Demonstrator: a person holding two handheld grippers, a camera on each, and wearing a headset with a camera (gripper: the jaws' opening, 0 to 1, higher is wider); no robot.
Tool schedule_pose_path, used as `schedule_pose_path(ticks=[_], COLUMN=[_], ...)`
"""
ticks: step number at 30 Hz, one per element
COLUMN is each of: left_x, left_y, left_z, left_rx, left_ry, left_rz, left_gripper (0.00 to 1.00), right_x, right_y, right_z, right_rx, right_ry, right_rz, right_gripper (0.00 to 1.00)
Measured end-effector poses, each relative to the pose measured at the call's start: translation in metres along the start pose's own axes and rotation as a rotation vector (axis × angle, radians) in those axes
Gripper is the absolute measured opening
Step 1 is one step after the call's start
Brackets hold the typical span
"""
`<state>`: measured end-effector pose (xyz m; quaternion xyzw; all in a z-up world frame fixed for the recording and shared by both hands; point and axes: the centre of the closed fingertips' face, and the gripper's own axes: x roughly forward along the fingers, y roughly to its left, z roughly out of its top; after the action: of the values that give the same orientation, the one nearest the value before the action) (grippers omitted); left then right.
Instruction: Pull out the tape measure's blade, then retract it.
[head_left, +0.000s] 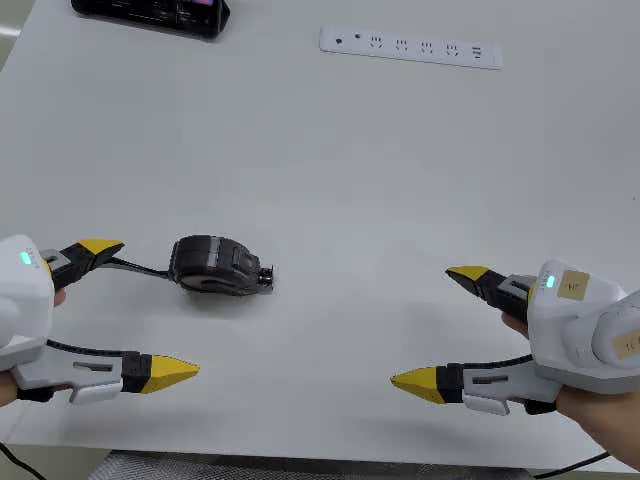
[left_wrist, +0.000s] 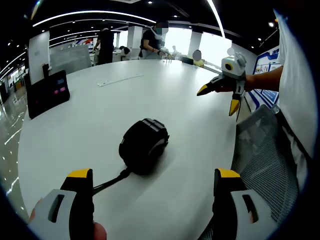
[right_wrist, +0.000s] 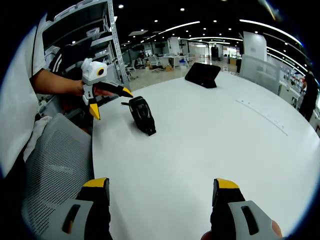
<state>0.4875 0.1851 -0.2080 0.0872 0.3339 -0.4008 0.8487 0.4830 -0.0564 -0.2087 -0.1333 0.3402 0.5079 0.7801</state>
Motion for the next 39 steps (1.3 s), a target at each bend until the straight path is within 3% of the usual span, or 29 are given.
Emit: schedule_pose_path(ticks=[11, 18, 24, 39], left_x=[-0.0011, -0.0017, -0.003, -0.0036], left_y=[0.0001, 0.0044, 0.0039, 0.0037], left_z=[-0.0017, 0.0005, -0.0025, 0.0], left_rx=[-0.006, -0.001, -0.027, -0.012], left_ry=[0.005, -0.016, -0.009, -0.007], left_rz=[-0.001, 0.019, 0.016, 0.021], left_gripper=[0.99, 0.99, 0.99, 0.99], right_x=[0.0002, -0.001, -0.0009, 0.0004], right_y=[-0.0022, -0.0032, -0.0027, -0.0018], right_z=[-0.0001, 0.0007, 0.0028, 0.0026], right_rx=[-0.029, -0.021, -0.008, 0.005], right_ry=[0.0, -0.004, -0.021, -0.027], right_rz=[-0.012, -0.015, -0.011, -0.01], right_gripper=[0.87, 0.89, 0.89, 0.9])
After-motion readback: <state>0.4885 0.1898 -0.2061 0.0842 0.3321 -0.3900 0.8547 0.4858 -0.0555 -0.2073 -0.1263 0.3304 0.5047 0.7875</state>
